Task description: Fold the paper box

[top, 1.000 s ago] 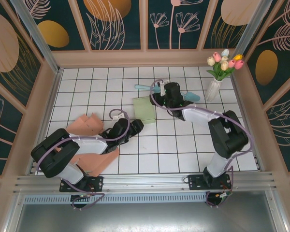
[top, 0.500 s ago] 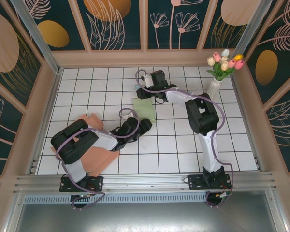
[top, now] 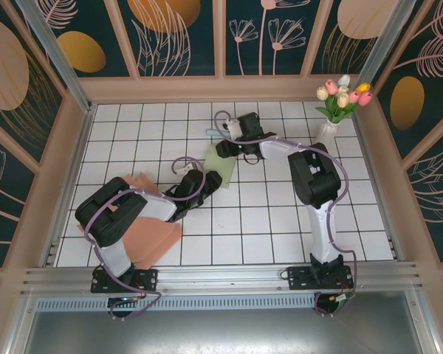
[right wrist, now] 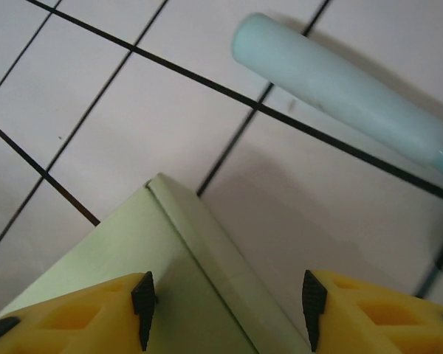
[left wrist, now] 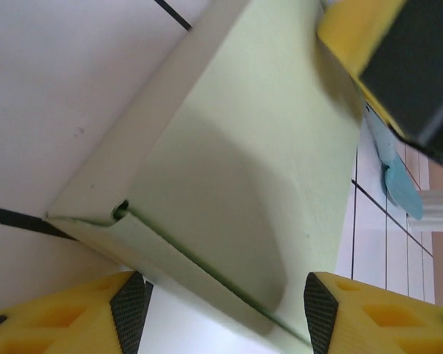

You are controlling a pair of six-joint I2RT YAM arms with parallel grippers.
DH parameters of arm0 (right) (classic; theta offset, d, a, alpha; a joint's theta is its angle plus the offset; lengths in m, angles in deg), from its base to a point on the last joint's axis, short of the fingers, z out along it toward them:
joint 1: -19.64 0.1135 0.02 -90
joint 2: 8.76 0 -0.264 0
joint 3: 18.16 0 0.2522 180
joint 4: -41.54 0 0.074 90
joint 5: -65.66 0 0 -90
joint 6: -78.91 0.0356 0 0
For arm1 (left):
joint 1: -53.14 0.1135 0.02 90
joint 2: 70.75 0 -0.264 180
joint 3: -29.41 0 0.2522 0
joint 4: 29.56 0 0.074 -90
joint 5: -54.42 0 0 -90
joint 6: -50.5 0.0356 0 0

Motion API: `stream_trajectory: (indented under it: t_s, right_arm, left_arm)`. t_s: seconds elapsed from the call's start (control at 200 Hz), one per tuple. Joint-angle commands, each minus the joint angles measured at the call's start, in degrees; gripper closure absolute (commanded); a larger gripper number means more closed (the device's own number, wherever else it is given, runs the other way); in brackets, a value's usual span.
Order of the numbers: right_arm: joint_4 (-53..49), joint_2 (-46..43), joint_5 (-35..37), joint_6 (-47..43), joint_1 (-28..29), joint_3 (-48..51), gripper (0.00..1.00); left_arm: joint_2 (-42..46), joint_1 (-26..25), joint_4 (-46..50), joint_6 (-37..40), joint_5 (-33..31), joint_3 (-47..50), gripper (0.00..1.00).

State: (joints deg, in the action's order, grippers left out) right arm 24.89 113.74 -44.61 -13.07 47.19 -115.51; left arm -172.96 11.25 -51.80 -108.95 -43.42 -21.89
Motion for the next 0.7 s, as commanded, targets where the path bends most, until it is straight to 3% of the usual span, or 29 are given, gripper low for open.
stream_trajectory:
  t_s: [0.0,0.22,0.48,0.696]
  right_arm:
    - [-1.20,-4.39,-0.30,2.20,-0.34,6.54,0.44]
    - [6.55,-13.42,1.03,8.19,-2.81,19.90,0.45]
    - [14.89,-21.07,2.39,13.85,-8.92,30.73,0.46]
    - [21.15,-26.80,5.85,17.30,-13.22,38.02,0.45]
  left_arm:
    - [-1.87,1.46,3.80,2.71,-2.19,-2.47,0.38]
    - [-4.61,1.37,9.38,6.66,-1.02,-10.76,0.39]
    - [-13.39,0.80,10.48,6.84,4.88,-22.33,0.39]
    - [-19.02,-0.78,16.06,8.80,4.27,-33.71,0.39]
